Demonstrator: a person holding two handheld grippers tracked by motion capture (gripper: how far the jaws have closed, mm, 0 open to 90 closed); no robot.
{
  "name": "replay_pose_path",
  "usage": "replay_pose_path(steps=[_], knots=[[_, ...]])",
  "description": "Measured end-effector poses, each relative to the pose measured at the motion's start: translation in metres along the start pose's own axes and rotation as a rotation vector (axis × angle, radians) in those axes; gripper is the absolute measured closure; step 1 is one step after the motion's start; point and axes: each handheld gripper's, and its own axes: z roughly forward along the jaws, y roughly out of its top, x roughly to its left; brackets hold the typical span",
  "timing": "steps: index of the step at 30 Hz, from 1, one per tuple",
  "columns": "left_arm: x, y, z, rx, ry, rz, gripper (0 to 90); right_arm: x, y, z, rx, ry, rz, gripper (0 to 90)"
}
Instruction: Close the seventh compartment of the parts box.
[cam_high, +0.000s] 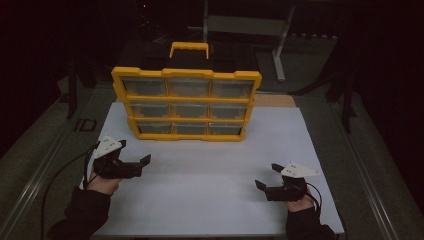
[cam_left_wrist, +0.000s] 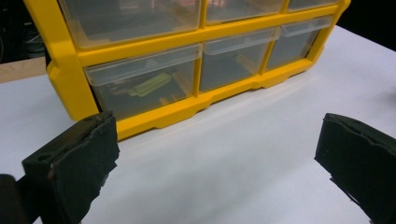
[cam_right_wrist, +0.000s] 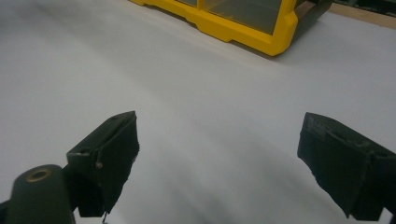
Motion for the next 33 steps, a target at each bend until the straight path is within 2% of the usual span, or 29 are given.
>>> replay_pose_path(steps=[9,14,20,22,27,33], knots=[[-0.005,-0.015,-0.016,-0.043,-0.007,0.01,0.0,0.001,0.0,0.0,0.001,0.002,-0.001,12.4],[-0.009,-0.023,-0.021,-0.046,-0.013,0.017,0.0,0.001,0.0,0.0,0.002,0.005,-0.002,12.4],[-0.013,-0.038,-0.022,-0.057,-0.006,0.037,0.0,0.001,0.0,0.0,0.001,0.006,-0.002,12.4],[-0.013,-0.043,-0.021,-0.063,-0.012,0.033,0.0,0.001,0.0,0.0,0.002,0.005,-0.005,12.4],[-0.013,-0.055,-0.018,-0.076,0.002,0.028,0.0,0.001,0.0,0.0,0.002,0.007,-0.003,12.3],[-0.012,-0.069,-0.014,-0.065,0.004,0.021,0.0,0.001,0.0,0.0,0.002,0.007,-0.005,12.4]])
